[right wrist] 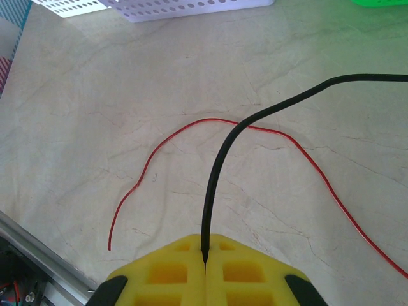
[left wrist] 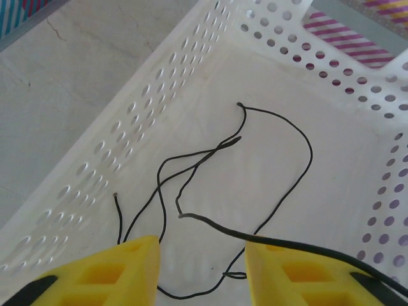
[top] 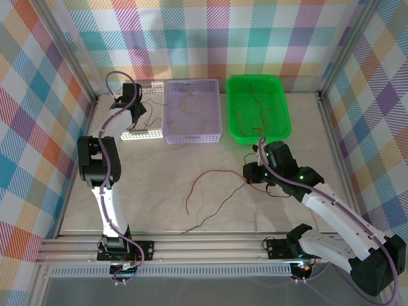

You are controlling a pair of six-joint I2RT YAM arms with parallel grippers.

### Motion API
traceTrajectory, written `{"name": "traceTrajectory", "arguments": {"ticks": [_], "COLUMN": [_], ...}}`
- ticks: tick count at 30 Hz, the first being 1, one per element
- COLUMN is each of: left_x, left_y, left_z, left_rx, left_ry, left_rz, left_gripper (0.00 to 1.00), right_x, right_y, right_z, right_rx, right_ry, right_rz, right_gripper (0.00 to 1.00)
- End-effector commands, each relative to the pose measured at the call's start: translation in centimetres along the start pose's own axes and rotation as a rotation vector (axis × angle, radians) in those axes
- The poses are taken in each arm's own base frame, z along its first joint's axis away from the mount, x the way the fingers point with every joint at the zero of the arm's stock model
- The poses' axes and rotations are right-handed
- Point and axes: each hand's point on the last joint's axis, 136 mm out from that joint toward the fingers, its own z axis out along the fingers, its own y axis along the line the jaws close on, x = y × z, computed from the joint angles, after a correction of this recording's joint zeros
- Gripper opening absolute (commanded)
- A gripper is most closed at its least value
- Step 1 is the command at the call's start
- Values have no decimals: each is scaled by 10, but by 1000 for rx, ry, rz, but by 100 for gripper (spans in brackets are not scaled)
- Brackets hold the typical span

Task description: Untangle the cables

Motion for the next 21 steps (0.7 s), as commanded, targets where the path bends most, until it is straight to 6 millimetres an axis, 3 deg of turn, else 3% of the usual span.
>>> {"name": "traceTrajectory", "arguments": {"ticks": [1,3,14,21], "left_x": [-14,-13,-20,-15], "left_y": [7,11,75,68], "left_z": [-17,-17,-1,3], "left_rx": [-26,-39,-203,-205], "left_ry": [-1,11,66,116], "left_rz": [-16,-22,-164,-91], "left_gripper": [41,42,44,55], "right_x": [-3,-2,1,1], "right_y": [9,10,10,14], "right_z": [-5,-5,-5,3], "right_rx": [-30,-31,-27,-40], "right_ry": [-4,-5,2,16], "right_rz": [1,1,-2,2], "right_gripper": [0,0,0,0]}}
